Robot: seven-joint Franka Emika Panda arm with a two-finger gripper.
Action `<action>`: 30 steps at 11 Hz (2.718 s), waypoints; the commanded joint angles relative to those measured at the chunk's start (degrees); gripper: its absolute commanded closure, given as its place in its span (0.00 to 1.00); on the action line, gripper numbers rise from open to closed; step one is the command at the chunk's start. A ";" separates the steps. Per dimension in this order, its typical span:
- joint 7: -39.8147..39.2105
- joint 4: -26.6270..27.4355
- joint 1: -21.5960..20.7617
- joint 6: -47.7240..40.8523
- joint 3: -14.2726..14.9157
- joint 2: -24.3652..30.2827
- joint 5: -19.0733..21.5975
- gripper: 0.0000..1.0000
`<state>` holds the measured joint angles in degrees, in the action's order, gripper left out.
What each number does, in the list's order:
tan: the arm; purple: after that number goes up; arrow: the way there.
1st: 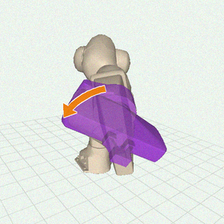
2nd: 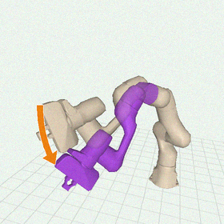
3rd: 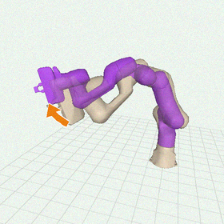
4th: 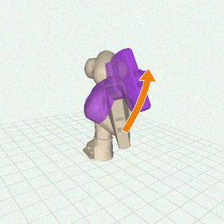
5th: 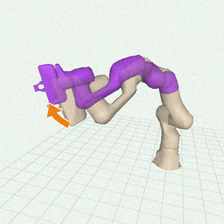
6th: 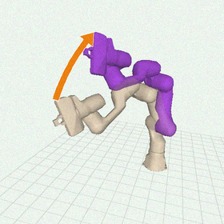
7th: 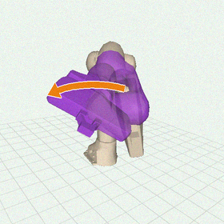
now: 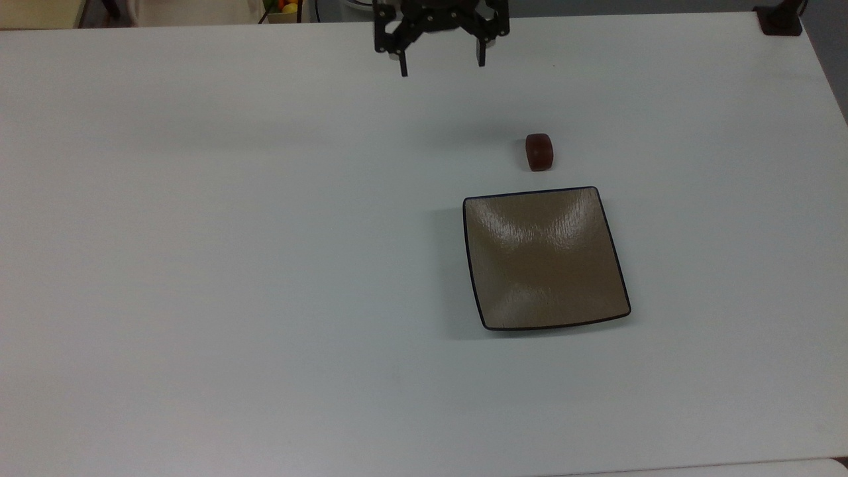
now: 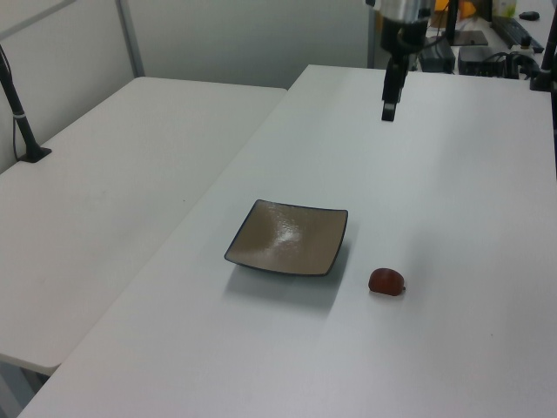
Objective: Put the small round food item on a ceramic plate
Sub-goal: 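Move the open gripper toward the small red round food item, then lower the gripper over the red item and close on it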
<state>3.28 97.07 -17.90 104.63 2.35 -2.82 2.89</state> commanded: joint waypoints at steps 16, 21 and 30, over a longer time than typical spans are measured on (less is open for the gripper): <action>23.26 10.32 -6.70 16.64 -9.91 -13.97 -0.17 0.00; 25.02 12.97 -7.15 20.44 -10.35 -15.72 -5.43 0.00; 24.67 12.53 -7.32 20.79 -10.88 -17.57 -8.26 0.62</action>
<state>26.56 109.09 -24.95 123.66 -8.20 -20.52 -3.96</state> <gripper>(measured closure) 0.282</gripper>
